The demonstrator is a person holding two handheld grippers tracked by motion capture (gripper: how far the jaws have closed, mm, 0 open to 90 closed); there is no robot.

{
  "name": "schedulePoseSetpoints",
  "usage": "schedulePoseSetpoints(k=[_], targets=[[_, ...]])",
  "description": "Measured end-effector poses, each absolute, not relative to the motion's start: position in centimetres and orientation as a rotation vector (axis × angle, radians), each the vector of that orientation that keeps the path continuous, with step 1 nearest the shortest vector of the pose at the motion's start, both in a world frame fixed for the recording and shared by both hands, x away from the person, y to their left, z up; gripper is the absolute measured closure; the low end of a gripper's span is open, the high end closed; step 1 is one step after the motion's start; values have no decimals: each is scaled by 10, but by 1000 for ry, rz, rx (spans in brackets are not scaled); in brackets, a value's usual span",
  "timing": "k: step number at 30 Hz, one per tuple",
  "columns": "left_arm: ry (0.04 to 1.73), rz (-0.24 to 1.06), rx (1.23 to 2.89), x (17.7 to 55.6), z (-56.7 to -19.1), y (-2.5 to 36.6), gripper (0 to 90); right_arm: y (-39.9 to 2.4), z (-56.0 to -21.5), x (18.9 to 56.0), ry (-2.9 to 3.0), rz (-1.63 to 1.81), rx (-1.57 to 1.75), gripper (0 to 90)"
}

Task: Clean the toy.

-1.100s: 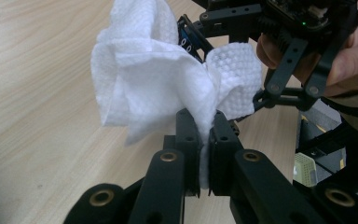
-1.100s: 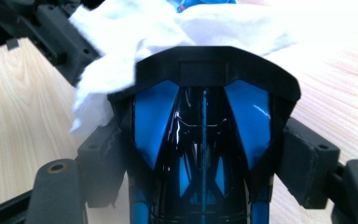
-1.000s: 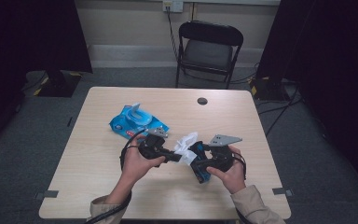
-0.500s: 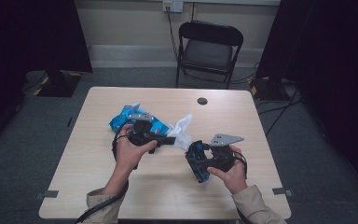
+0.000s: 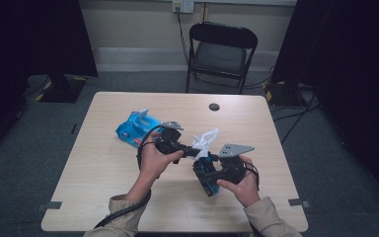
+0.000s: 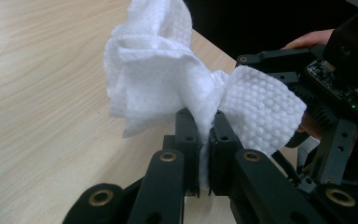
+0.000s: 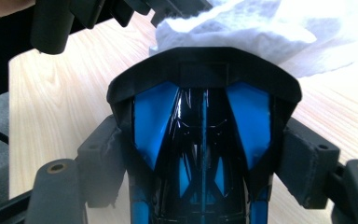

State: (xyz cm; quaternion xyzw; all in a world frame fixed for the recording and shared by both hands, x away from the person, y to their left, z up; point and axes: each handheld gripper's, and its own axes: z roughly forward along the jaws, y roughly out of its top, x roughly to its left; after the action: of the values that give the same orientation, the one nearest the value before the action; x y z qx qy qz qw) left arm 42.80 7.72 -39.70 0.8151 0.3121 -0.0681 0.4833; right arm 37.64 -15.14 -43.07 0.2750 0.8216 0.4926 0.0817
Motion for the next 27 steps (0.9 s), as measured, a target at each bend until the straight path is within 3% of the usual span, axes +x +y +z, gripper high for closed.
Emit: schedulePoseSetpoints(k=[27], targets=[[720, -200, 2032, 412, -399, 94, 853, -158, -435, 384, 2431, 1451, 880, 255]])
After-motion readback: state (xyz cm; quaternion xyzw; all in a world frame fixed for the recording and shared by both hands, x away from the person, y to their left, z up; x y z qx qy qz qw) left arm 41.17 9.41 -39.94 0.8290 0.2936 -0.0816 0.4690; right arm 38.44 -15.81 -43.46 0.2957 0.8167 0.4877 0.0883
